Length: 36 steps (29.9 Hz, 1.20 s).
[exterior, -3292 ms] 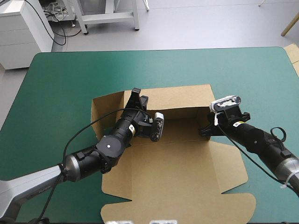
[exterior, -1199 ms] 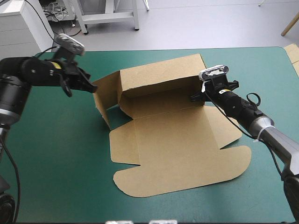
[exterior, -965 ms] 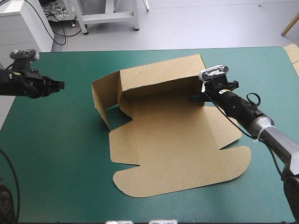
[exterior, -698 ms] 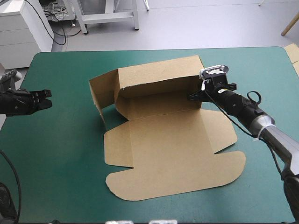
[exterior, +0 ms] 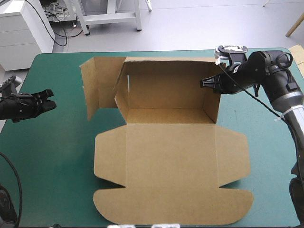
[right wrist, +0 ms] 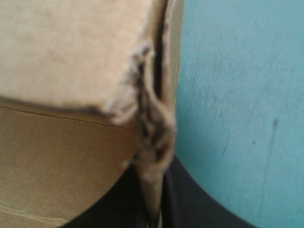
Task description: Fold the box
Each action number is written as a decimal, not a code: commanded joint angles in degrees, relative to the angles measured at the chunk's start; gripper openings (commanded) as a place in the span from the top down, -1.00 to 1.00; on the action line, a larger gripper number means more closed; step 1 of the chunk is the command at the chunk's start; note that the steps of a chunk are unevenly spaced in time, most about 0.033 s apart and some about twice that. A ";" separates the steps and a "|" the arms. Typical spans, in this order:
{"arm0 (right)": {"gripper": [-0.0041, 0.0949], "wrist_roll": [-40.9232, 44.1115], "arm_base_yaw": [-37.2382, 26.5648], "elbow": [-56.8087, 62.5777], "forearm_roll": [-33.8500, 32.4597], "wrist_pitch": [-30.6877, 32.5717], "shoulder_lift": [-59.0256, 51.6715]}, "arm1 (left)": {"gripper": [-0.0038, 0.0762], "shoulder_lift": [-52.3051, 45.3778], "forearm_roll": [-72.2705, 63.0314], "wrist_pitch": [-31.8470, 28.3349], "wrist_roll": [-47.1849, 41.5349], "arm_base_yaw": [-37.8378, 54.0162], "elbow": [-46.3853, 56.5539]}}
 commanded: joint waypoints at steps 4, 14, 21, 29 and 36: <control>0.95 1.05 -0.10 2.37 0.97 0.81 -2.87 | 0.92 -1.95 -4.55 -1.40 -0.73 0.05 -1.34; 0.95 -1.96 3.12 14.66 -0.36 -0.18 -1.80 | 0.92 -1.95 -4.76 -3.80 -3.08 0.05 -1.34; 0.95 -1.96 3.24 14.23 -4.46 -13.41 0.45 | 0.92 -1.95 -4.76 -3.81 -3.08 0.05 -1.34; 0.80 -4.08 3.24 13.76 -3.96 -19.00 4.49 | 0.92 -1.95 -5.75 -3.47 -3.08 0.05 -1.34; -0.37 -4.08 3.24 12.77 -3.83 -18.88 6.08 | 0.92 -1.95 -7.03 -3.34 -3.08 0.05 -1.34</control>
